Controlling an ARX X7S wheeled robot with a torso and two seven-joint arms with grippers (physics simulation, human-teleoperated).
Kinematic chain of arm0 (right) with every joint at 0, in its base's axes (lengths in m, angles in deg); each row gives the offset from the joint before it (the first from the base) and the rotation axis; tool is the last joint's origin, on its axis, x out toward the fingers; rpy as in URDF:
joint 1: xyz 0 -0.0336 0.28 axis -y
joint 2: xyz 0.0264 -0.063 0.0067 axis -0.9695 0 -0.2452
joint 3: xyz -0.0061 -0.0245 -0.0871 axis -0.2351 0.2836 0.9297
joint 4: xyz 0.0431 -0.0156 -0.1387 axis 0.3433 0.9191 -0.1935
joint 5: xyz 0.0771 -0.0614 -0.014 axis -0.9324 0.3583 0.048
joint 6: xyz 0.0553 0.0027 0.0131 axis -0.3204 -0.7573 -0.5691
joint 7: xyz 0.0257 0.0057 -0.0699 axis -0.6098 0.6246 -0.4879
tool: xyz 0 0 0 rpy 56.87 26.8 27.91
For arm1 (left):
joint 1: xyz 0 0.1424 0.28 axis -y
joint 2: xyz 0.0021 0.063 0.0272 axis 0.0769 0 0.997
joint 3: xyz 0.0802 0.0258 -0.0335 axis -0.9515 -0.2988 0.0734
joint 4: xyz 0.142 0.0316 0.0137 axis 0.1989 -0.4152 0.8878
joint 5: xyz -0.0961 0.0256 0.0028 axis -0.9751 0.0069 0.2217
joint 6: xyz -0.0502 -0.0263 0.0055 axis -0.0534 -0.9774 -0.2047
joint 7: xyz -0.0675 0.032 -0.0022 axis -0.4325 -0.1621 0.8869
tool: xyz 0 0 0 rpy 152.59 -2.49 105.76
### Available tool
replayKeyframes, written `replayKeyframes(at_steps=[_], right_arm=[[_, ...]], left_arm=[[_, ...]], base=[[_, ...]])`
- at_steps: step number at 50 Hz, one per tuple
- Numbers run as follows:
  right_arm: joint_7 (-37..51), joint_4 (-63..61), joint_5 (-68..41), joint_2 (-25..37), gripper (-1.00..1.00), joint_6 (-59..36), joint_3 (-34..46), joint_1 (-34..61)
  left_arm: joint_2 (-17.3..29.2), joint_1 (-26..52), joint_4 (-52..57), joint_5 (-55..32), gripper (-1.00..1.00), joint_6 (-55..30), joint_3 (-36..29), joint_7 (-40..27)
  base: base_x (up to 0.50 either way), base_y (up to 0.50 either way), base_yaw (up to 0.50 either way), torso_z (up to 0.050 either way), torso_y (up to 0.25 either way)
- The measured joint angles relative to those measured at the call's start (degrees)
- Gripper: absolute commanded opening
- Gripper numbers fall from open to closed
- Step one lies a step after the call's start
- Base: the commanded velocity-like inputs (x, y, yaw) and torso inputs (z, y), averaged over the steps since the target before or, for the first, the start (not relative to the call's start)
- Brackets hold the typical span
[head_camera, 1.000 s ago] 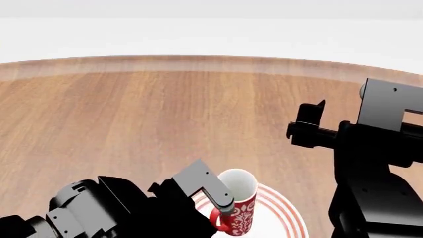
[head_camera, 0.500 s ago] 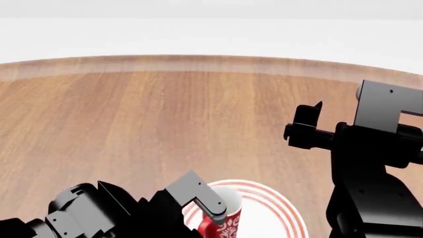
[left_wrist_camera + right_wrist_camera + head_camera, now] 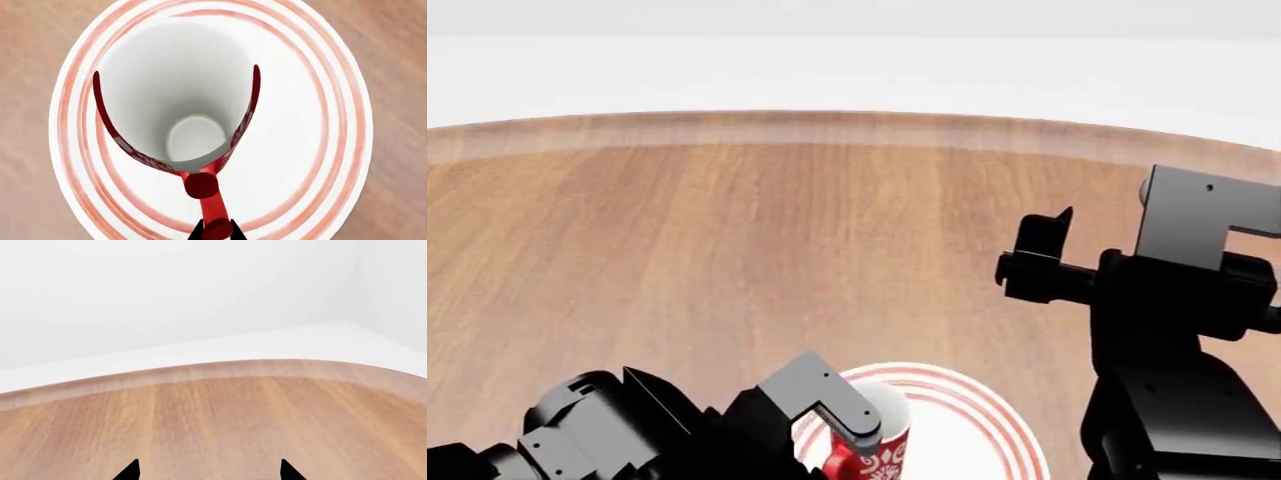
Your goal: Pick up the red mug and put it on the plate
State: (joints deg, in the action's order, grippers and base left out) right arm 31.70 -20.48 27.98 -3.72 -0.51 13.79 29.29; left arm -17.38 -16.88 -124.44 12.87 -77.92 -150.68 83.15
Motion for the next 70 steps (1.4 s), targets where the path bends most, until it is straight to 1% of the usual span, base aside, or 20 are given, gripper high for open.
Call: replayKeyframes(at_steps=[18, 38, 42, 60, 64, 70], right_arm=[[0.2, 0.6, -0.3, 0.0, 1.00, 0.5, 0.5, 0.1], [0.3, 1.5, -0.6, -0.2, 1.00, 1.1, 1.2, 0.2], [0.3, 1.7, -0.6, -0.2, 1.00, 1.3, 1.4, 0.2], [0.8, 1.8, -1.0, -0.4, 1.00, 1.1, 2.1, 0.4], [0.8, 1.8, -1.0, -0.4, 1.00, 1.1, 2.2, 0.4], [0.9, 2.0, -1.1, -0.4, 1.00, 1.2, 2.5, 0.5]], left_arm=[[0.0, -0.4, -0.1, -0.3, 1.00, -0.2, -1.3, 0.8], [0.5, 1.0, 3.3, 2.8, 1.00, 0.2, -1.4, 2.7], [2.6, 1.8, 7.4, 2.1, 1.00, -0.9, -0.9, 1.2], [15.5, 5.2, 30.2, -4.6, 1.00, -7.3, 3.5, -9.2], [18.2, 5.4, 34.5, -6.1, 1.00, -7.5, 4.8, -11.2], [22.7, 4.7, 40.3, -8.9, 1.00, -4.8, 9.3, -16.8]], base=[[0.00, 0.00, 0.00, 0.000, 0.000], [0.00, 0.00, 0.00, 0.000, 0.000], [0.00, 0.00, 0.00, 0.000, 0.000], [0.00, 0.00, 0.00, 0.000, 0.000], [0.00, 0.00, 0.00, 0.000, 0.000], [0.00, 0.00, 0.00, 0.000, 0.000]])
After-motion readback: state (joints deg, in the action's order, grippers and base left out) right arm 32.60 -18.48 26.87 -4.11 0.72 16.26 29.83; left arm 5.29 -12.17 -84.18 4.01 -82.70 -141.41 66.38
